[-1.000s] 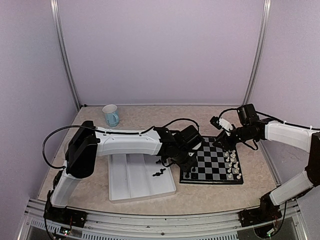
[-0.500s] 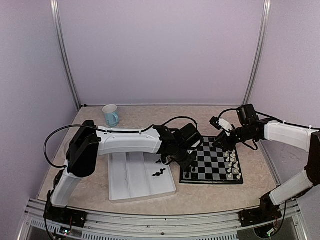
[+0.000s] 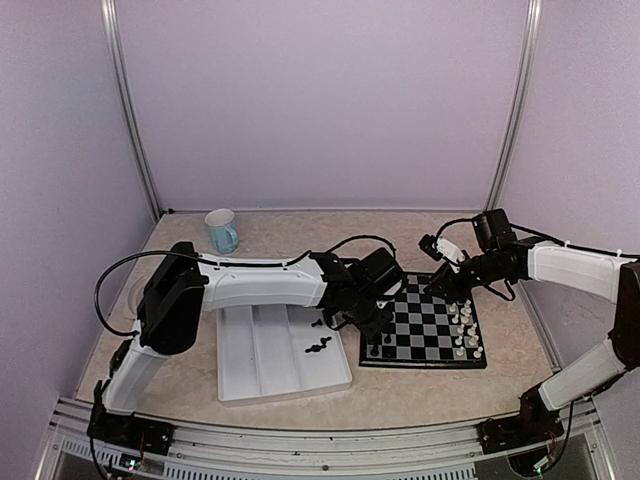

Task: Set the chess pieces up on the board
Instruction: Place the bishop on c8, then pick up the chess pile from the storage box.

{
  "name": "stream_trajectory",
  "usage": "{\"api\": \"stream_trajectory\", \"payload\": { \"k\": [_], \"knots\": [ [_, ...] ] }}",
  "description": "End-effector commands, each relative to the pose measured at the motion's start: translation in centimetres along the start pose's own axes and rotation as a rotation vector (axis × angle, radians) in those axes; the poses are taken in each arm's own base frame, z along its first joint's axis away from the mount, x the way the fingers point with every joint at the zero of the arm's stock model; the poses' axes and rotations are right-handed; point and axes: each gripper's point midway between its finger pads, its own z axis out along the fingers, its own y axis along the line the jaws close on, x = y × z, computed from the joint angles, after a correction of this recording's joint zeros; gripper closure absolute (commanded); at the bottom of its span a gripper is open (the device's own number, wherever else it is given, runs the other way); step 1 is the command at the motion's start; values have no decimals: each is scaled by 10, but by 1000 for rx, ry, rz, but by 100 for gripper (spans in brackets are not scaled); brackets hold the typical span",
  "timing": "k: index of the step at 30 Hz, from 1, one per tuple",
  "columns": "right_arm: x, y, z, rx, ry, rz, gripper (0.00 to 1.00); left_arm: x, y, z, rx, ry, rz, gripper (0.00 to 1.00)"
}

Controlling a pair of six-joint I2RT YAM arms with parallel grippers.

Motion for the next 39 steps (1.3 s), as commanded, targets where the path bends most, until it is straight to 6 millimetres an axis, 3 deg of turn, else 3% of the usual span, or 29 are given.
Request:
{"api": "stream_trajectory", "payload": {
  "k": [1,13,23,27,31,35,39],
  "knots": [
    [7,0,4,-14,6,17,63,-9,-3,5,16,-19,-15,100],
    [6,1,4,-19,3,17,63,-9,-1,2,9,-15,-24,84],
    [3,1,1,-12,-6,16,63,-22,3,-20,-5,-49,-38,82],
    [3,1,0,-10,-8,14,63,-44,1,-60,11,-124,-44,67],
    [3,2,0,-17,-10,10,63,-68,7,-124,30,-255,-75,56],
    [1,5,-1,-32,-18,-5,63,-65,38,-159,22,-339,-139,51],
    [-11,14,-9,-75,-49,-55,64,-30,87,-159,15,-327,-253,48]
  ]
}}
